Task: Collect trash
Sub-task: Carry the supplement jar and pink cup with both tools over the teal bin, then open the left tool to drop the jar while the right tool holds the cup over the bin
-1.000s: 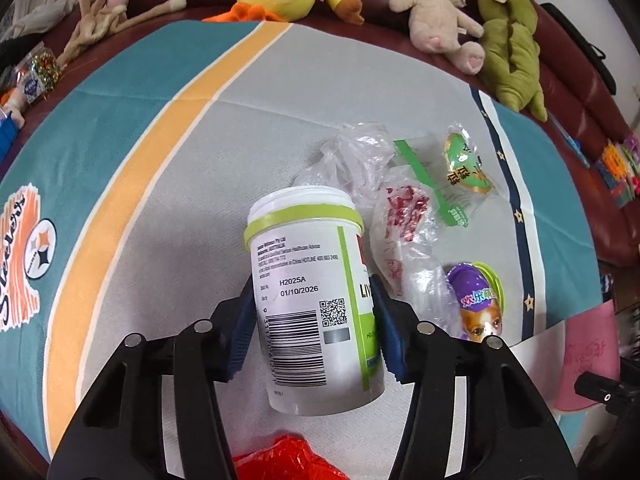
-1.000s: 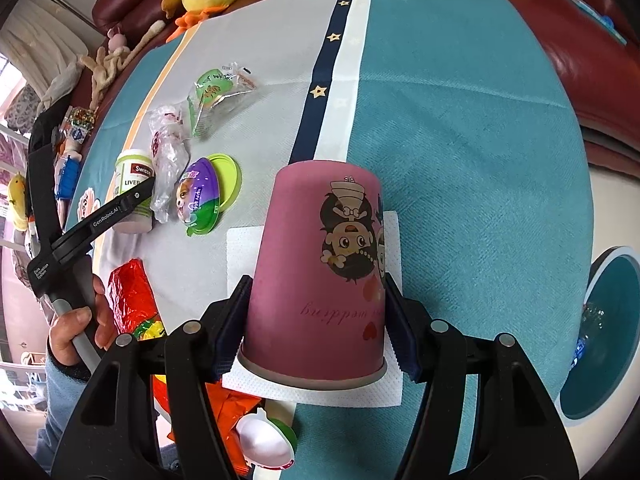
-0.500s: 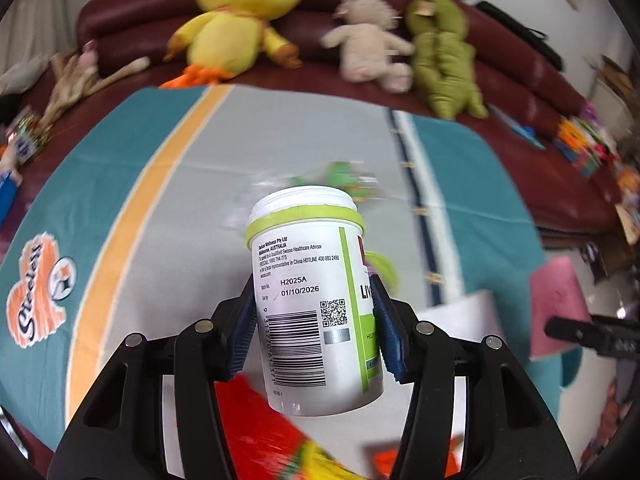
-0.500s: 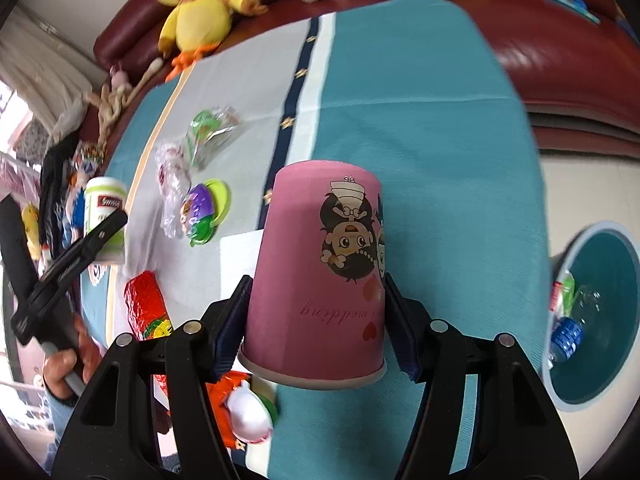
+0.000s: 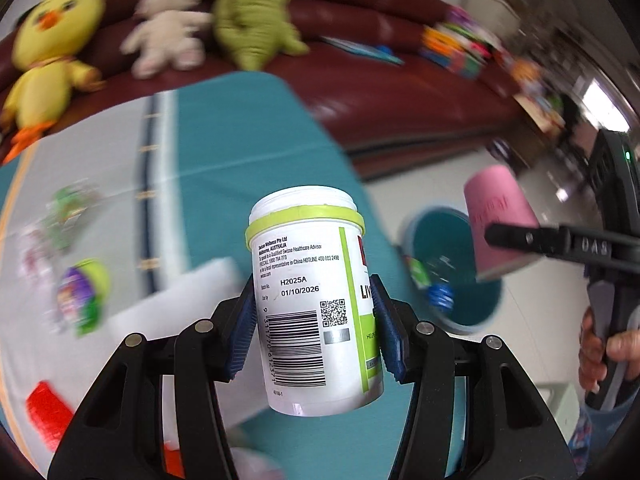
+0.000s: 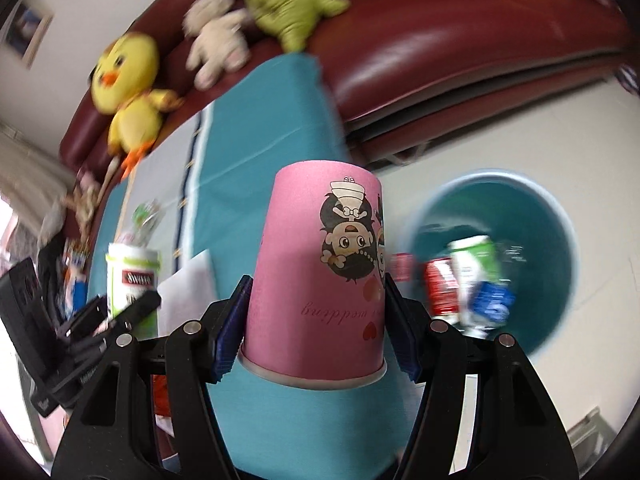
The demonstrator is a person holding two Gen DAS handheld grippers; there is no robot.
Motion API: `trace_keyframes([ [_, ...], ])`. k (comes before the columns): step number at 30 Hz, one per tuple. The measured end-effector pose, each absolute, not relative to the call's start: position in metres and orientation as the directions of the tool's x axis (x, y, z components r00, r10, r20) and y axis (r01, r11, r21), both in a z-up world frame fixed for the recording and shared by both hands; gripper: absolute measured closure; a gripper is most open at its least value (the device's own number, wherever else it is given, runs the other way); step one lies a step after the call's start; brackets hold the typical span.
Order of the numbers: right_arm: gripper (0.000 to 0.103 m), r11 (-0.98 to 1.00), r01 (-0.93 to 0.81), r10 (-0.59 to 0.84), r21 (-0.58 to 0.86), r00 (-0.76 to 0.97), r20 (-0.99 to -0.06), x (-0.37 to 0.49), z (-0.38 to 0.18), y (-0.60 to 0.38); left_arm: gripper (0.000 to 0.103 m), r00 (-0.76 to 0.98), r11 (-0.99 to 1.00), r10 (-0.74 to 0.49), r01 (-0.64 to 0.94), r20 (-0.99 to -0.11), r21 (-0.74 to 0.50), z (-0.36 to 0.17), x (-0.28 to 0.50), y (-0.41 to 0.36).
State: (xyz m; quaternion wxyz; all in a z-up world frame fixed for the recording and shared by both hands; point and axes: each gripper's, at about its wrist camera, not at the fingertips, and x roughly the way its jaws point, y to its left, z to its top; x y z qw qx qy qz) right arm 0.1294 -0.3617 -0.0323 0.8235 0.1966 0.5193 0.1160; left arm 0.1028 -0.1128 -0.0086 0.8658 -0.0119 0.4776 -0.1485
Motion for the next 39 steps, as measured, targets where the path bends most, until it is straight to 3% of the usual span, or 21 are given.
trace_keyframes([
  [12,0.043,0.855,0.188,0.355,0.484,0.468,-0.809,0.109,-0.073,-0.476,0.049,0.335,0.88,-0.309,0.456,-0.89,-0.134,-0.052,0.125,-0.265],
  [25,0.043,0.826,0.24,0.366,0.51,0.46,-0.809,0.114,-0.098,-0.513,0.048,0.229,0.854,-0.268,0.505,-0.936,-0.121,-0.096,0.145,-0.321],
  [27,0.043,0.825,0.243,0.367,0.51,0.455,-0.811,0.116,-0.101,-0.516,0.044,0.223,0.854,-0.258,0.507,-0.94,-0.114,-0.1,0.149,-0.324],
  [29,0.043,0.827,0.243,0.367,0.508,0.451,-0.814,0.117,-0.103,-0.517,0.031,0.23,0.857,-0.252,0.503,-0.94,-0.107,-0.103,0.15,-0.327],
  [31,0.043,0.826,0.245,0.367,0.507,0.448,-0.815,0.119,-0.105,-0.517,0.025,0.238,0.862,-0.25,0.497,-0.939,-0.103,-0.104,0.151,-0.328],
  [39,0.043,0.831,0.241,0.369,0.501,0.435,-0.821,0.121,-0.109,-0.511,0.012,0.258,0.879,-0.237,0.467,-0.937,-0.093,-0.101,0.149,-0.31],
])
